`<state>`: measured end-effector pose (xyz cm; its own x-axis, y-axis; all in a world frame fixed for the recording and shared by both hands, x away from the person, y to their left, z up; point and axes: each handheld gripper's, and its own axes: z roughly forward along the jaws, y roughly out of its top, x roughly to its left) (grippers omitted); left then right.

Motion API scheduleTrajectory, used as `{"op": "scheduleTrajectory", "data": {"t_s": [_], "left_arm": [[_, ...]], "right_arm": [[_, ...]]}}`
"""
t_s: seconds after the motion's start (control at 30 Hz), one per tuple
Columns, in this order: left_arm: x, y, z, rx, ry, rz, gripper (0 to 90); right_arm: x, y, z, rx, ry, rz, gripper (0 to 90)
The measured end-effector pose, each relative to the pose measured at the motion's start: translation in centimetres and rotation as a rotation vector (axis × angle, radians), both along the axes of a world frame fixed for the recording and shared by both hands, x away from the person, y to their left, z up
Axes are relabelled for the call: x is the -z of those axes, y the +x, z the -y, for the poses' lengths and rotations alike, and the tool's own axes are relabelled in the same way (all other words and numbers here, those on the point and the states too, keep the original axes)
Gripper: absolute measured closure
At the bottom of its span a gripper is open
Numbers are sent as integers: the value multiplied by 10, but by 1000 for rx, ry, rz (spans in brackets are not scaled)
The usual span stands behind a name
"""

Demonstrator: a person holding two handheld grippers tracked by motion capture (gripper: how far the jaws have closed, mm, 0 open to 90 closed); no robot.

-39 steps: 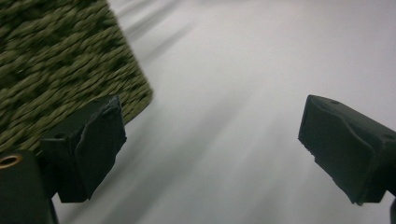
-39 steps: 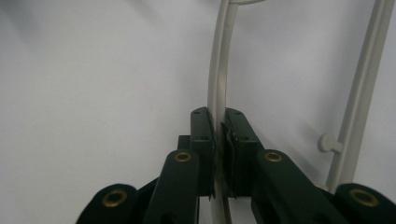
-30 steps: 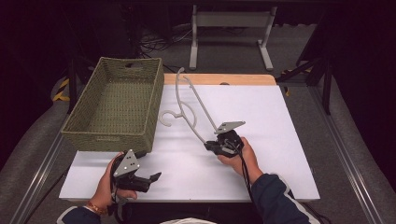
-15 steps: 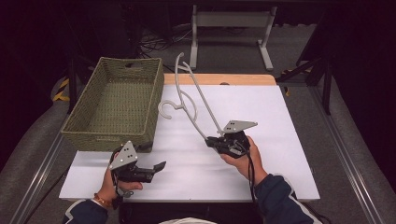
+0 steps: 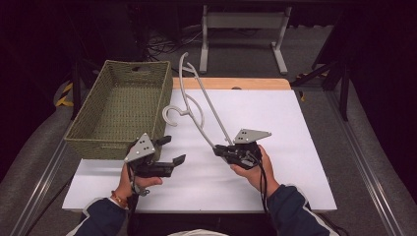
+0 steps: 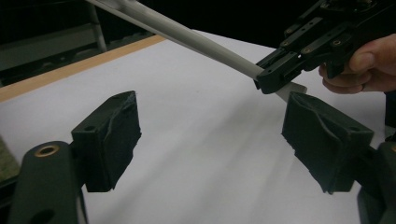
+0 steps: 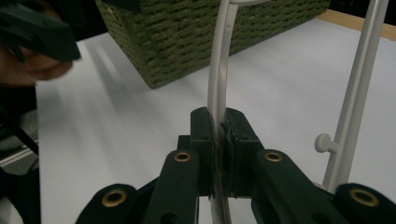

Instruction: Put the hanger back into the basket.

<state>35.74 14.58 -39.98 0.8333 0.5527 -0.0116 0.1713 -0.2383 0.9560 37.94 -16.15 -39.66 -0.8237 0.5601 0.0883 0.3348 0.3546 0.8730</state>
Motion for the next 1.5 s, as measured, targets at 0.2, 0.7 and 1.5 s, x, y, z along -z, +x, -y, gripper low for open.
{"op": "scheduleTrajectory", "data": {"t_s": [0.2, 0.7, 1.5], "left_arm": [[-2, 11, 20, 25, -59, -3, 286], [7, 29, 43, 19, -131, -50, 501], [3, 30, 57, 84, -214, -85, 803]], "right_arm": [[3, -2, -3, -26, 98, -16, 833], [19, -2, -15, -32, 232, -60, 831], [24, -6, -21, -27, 138, -22, 762]]}}
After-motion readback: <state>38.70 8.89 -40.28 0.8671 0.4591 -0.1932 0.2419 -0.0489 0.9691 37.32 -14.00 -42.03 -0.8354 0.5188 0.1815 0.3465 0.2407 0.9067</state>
